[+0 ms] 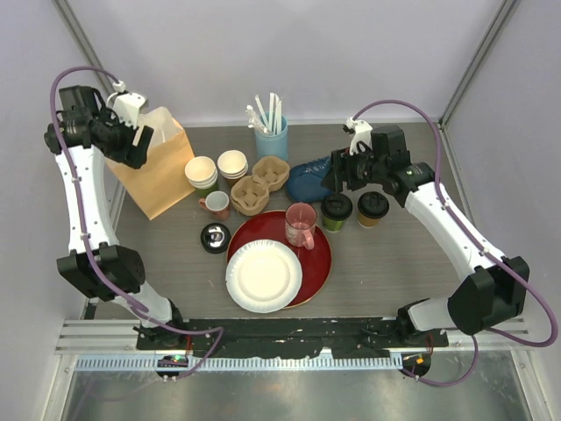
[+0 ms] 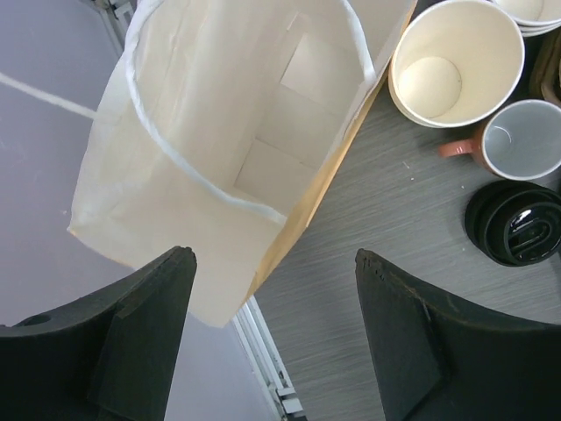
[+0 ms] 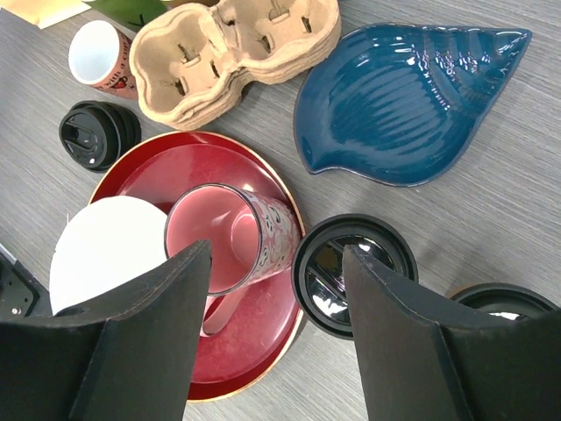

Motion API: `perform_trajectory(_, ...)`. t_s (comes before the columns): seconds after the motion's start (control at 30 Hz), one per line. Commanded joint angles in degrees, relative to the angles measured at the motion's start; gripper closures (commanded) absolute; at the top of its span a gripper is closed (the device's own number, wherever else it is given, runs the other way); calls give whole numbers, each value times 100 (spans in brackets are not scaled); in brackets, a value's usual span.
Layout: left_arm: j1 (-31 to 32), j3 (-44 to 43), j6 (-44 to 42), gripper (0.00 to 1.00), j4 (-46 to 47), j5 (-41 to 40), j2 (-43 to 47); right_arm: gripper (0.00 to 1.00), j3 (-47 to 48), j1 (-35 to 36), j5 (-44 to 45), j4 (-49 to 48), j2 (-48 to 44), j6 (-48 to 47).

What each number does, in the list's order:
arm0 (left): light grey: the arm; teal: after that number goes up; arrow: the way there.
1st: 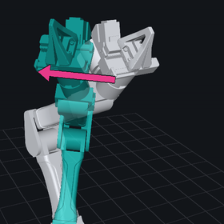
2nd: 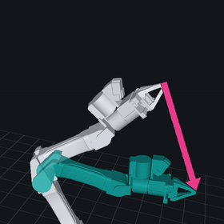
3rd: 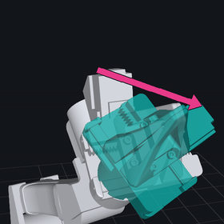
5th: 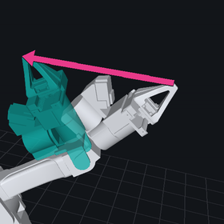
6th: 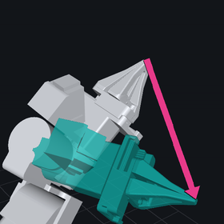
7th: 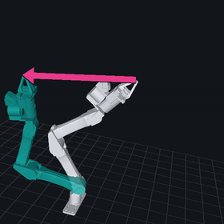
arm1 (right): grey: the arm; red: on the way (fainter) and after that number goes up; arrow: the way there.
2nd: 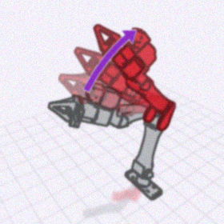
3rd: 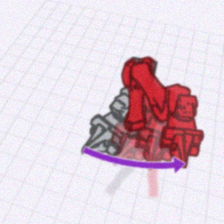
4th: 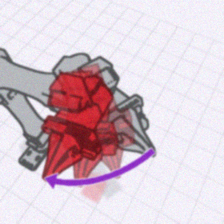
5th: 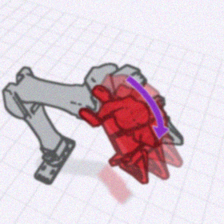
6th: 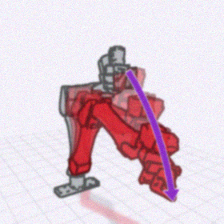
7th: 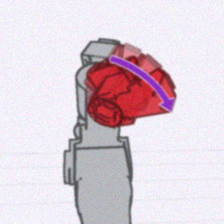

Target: Pack the takeout coffee

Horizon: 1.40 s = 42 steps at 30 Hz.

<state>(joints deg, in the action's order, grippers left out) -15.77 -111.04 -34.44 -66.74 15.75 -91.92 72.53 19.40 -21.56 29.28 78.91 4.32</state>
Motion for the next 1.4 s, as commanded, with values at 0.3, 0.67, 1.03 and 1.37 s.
perform_trajectory(0.3, -14, -374, -748, 46, -884, 446, -783, 35, -599, 767, 987, 289, -666, -1872)
perform_trajectory(0.67, -14, -172, -715, 100, -1280, 798, -468, 39, -863, 925, 926, 667, -895, -2707)
perform_trajectory(1.03, -14, 48, 455, 100, -805, 209, 525, 32, -1637, 1338, 1408, 44, -1159, -3903)
perform_trajectory(1.37, -14, -111, 464, 100, -972, 16, 912, 30, -1962, 1558, 2455, -686, -851, -4176)
